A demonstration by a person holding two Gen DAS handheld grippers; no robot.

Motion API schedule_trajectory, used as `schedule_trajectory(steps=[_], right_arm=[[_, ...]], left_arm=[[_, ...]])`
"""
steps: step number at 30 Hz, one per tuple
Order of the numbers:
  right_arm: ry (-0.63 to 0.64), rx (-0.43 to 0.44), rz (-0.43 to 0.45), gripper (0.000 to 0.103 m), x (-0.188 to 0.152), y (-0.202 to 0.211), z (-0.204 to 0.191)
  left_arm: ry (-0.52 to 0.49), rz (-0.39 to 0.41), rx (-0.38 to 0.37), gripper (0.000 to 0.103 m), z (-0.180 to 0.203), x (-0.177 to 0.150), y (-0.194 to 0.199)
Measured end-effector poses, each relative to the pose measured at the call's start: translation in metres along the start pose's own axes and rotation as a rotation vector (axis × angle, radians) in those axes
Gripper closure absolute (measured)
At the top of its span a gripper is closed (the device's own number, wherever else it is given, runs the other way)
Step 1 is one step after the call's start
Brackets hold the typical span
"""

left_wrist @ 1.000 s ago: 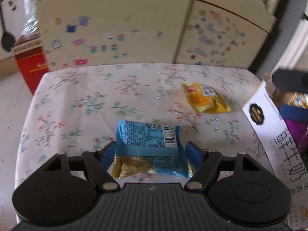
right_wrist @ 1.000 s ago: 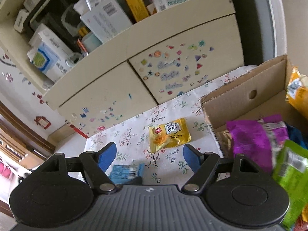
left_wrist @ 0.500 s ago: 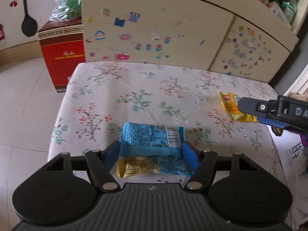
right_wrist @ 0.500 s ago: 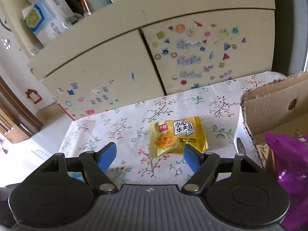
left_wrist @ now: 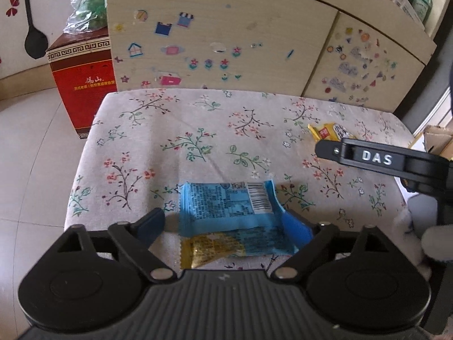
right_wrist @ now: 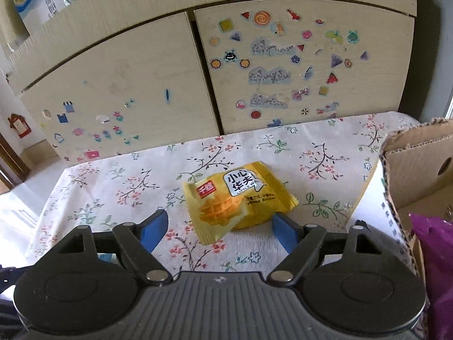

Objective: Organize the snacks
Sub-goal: 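Grasp the light-blue packet with the left tool while the right tool grasps the yellow waffle packet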

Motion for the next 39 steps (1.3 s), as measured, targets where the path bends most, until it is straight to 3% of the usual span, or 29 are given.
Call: schedule_trajectory(steps=[8,16,18,22,26,31,37,39], right_arm=[[-0.033,0.003,0.062,0.012,0.009,0.000,0.005],[0.062,-0.023,0.071,0.007,0.007,-0.012,-0.002],[0.065,-0.032,0.081,0.014,0.009,-0.012,-0.001],[0.045,-0.020,0.092,0.045,0.012,-0.009,0.004],[0.046,-0.008,0.092,0.067,0.009,-0.004,0.007],[0.063,0.034,0.067,0.079,-0.001,0.007,0.002],[0.046,0.123,0.055,0.076,-0.001,0.024,-0.004],[0.023,0.114,0.083,0.060,0.006,0.028,-0.002]], left_arm=[[-0.021,0.012,0.018,0.007,0.007,0.002,-0.002],[-0.043,0.024,0.045,0.007,0.008,0.003,-0.007],[-0.038,0.029,0.049,0.010,0.007,0.003,-0.007],[-0.040,0.051,0.045,0.026,0.007,0.005,-0.006],[-0.039,0.060,0.026,0.039,0.009,0.006,-0.005],[-0.046,0.063,0.004,0.049,0.013,0.006,-0.001],[-0.024,0.069,-0.004,0.053,0.009,0.006,0.008],[-0.014,0.071,-0.004,0.053,0.006,0.007,0.010]])
Point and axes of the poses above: each gripper's, at about its wrist camera, not at the fingertips, and y roughly against the way its jaws point, z to its right, x to its top, the point moved 7 cm from there along -y, roughly the way its jaws point, and after that the axes turned 3 degrees about x, right-handed, at the moved point
